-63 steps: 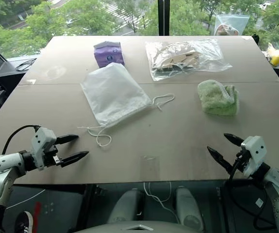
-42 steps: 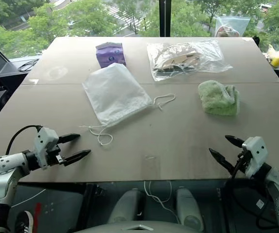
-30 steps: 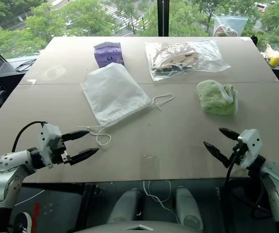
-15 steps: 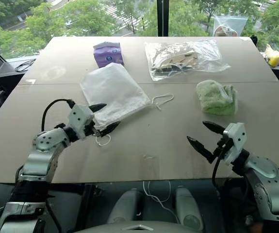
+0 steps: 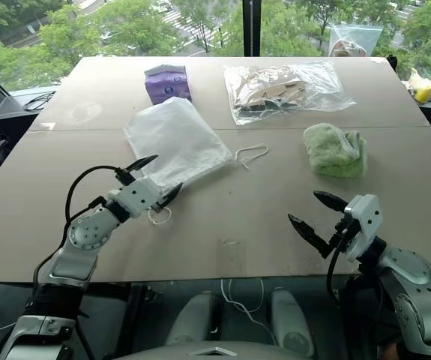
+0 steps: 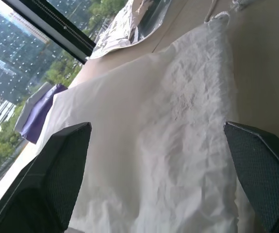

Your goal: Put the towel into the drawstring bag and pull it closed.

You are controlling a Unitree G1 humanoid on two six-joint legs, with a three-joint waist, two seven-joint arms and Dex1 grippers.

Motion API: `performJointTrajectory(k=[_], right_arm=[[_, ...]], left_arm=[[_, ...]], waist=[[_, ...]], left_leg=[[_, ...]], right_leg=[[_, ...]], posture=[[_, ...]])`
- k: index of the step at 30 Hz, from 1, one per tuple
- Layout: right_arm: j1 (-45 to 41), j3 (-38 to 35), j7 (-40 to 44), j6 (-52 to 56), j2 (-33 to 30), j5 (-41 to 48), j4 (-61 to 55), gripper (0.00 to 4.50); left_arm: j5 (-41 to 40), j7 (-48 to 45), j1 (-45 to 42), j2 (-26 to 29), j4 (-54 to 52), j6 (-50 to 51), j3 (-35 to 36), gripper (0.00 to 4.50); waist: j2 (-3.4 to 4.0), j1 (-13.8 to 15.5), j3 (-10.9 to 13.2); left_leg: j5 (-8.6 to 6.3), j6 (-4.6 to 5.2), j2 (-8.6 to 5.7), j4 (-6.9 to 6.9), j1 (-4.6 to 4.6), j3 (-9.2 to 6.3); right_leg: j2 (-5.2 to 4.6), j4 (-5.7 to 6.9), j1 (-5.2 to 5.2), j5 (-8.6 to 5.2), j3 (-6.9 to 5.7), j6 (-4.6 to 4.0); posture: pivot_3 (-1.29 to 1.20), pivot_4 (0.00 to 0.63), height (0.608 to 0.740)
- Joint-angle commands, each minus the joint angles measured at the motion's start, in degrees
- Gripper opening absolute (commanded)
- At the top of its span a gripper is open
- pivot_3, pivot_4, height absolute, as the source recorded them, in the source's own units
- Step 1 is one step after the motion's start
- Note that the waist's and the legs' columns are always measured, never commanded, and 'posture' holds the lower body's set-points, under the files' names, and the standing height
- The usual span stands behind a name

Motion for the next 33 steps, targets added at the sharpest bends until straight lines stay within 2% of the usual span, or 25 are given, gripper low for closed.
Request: performJointTrajectory(k=[1,23,33], right_arm=[[-0.80,-1.06,-0.51,0.12,-0.34,1.10,-2.41,4.48],[-0.73,-1.25,-1.83,0.54,0.12,1.39,-3.28,4.48],[-0.42,-1.17,-1.81,-0.18,0.53,1.20,-2.85,4.48]], left_arm=[[3.26,3.79,0.27,0.17,-1.87,-0.23,-0.17,4.50],[5.38,0.22,-4.78,1.50,-2.77,4.63,-4.91,4.50],[5.95,2.43,-7.25,-0.53,-3.08,10.10,-4.39,4.50]], waist=[[0.00,0.03,0.00],[0.00,0.04,0.00],[0.00,0.02,0.00]], left_leg=[[0.00,0.00,0.00,0.00,0.00,-0.01],[0.00,0.00,-0.01,-0.02,-0.01,-0.05],[0.00,0.00,-0.01,-0.01,-0.02,-0.06]], right_leg=[[0.00,0.00,0.00,0.00,-0.01,0.00],[0.00,0.02,0.00,0.00,-0.05,0.00],[0.01,0.02,0.00,0.00,-0.05,0.00]], posture=[[0.00,0.150,0.740],[0.00,0.150,0.740],[0.00,0.150,0.740]])
